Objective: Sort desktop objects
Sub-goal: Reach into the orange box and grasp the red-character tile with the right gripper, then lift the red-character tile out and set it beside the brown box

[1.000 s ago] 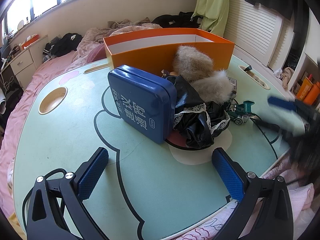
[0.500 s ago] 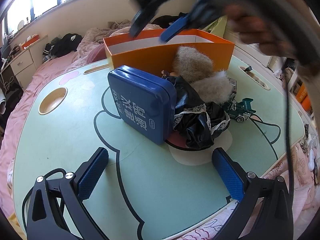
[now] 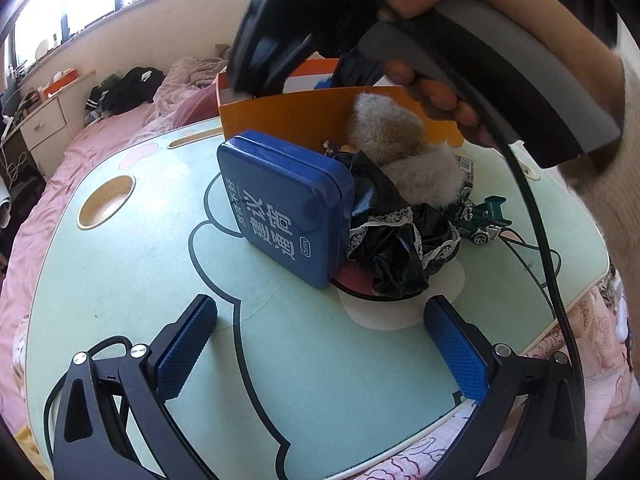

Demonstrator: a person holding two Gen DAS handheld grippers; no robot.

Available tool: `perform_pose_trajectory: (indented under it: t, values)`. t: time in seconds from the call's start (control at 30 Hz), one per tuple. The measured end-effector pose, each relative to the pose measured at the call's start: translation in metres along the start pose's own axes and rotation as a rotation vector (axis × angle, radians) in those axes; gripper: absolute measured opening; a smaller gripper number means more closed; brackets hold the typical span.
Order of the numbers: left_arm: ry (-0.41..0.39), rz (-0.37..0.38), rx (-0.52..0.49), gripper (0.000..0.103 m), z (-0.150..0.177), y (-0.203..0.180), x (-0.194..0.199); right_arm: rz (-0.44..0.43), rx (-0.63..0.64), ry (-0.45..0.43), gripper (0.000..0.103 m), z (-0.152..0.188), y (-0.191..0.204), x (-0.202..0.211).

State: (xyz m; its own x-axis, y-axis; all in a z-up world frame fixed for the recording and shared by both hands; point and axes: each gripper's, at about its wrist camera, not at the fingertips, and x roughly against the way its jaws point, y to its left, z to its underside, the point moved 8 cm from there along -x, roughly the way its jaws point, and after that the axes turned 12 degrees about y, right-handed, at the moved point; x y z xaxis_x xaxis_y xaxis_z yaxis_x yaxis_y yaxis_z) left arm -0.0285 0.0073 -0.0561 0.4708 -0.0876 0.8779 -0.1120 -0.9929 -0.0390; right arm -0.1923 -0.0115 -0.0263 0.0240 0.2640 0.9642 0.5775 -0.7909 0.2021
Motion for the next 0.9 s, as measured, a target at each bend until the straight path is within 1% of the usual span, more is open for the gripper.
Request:
perform_pose_trajectory:
  t: [0.03, 0.07, 0.1, 0.2, 0.3, 0.33, 0.37, 0.4, 0.47, 0.53, 0.6, 0.67, 0.7, 0.77, 0.8, 0.83, 0.87, 0.9]
  values:
    - [0.0, 0.0, 0.0, 0.103, 0.0, 0.0, 0.0, -0.04, -0.016, -0.038, 0.039, 0.0, -0.003, 0.012]
    - [0.0, 0.0, 0.001, 0.103, 0.0, 0.0, 0.0, -0.088, -0.041, -0.094, 0.039, 0.002, -0.009, 0.03]
    - [0.0, 0.0, 0.001, 0.103, 0.0, 0.0, 0.0, -0.108, -0.052, -0.139, 0.039, 0.005, -0.014, 0.047]
    - [0.0, 0.0, 0.001, 0.103, 0.0, 0.0, 0.0, -0.102, -0.026, -0.244, 0.039, 0.02, -0.014, 0.091]
    - [0.0, 0.0, 0.001, 0.103, 0.0, 0.0, 0.0, -0.102, -0.01, -0.336, 0.039, 0.054, -0.022, 0.127]
    - [0.0, 0.0, 0.001, 0.103, 0.0, 0.0, 0.0, -0.089, -0.008, -0.359, 0.039, 0.069, -0.027, 0.134]
    - [0.0, 0.0, 0.001, 0.103, 0.0, 0.0, 0.0, -0.057, -0.017, -0.375, 0.039, 0.087, -0.036, 0.137]
    - [0.0, 0.0, 0.001, 0.103, 0.0, 0.0, 0.0, -0.022, -0.028, -0.373, 0.039, 0.096, -0.038, 0.134]
    - [0.0, 0.0, 0.001, 0.103, 0.001, 0.0, 0.001, 0.028, -0.06, -0.34, 0.039, 0.122, -0.057, 0.119]
    - [0.0, 0.0, 0.001, 0.103, 0.001, 0.0, 0.001, 0.035, -0.11, -0.295, 0.04, 0.145, -0.072, 0.097]
    - [0.0, -0.002, 0.001, 0.103, 0.0, 0.0, 0.001, 0.045, -0.156, -0.252, 0.04, 0.16, -0.087, 0.074]
    - [0.0, -0.001, 0.001, 0.103, 0.0, 0.0, 0.001, 0.03, -0.188, -0.221, 0.04, 0.167, -0.092, 0.054]
    - [0.001, -0.001, 0.001, 0.103, 0.0, 0.0, 0.001, -0.001, -0.204, -0.217, 0.04, 0.166, -0.094, 0.045]
    - [0.0, -0.001, 0.001, 0.103, 0.0, 0.0, 0.001, -0.059, -0.226, -0.253, 0.041, 0.164, -0.095, 0.042]
    - [0.0, 0.0, 0.001, 0.103, 0.0, 0.0, 0.001, -0.103, -0.245, -0.295, 0.046, 0.163, -0.093, 0.044]
    - [0.0, -0.001, 0.001, 0.103, 0.0, 0.0, 0.002, -0.127, -0.257, -0.328, 0.052, 0.164, -0.093, 0.048]
    - [-0.001, 0.0, 0.001, 0.103, 0.0, -0.001, 0.002, -0.14, -0.262, -0.371, 0.066, 0.168, -0.094, 0.055]
    - [0.0, -0.001, 0.001, 0.103, 0.0, -0.001, 0.002, -0.127, -0.261, -0.41, 0.077, 0.172, -0.09, 0.06]
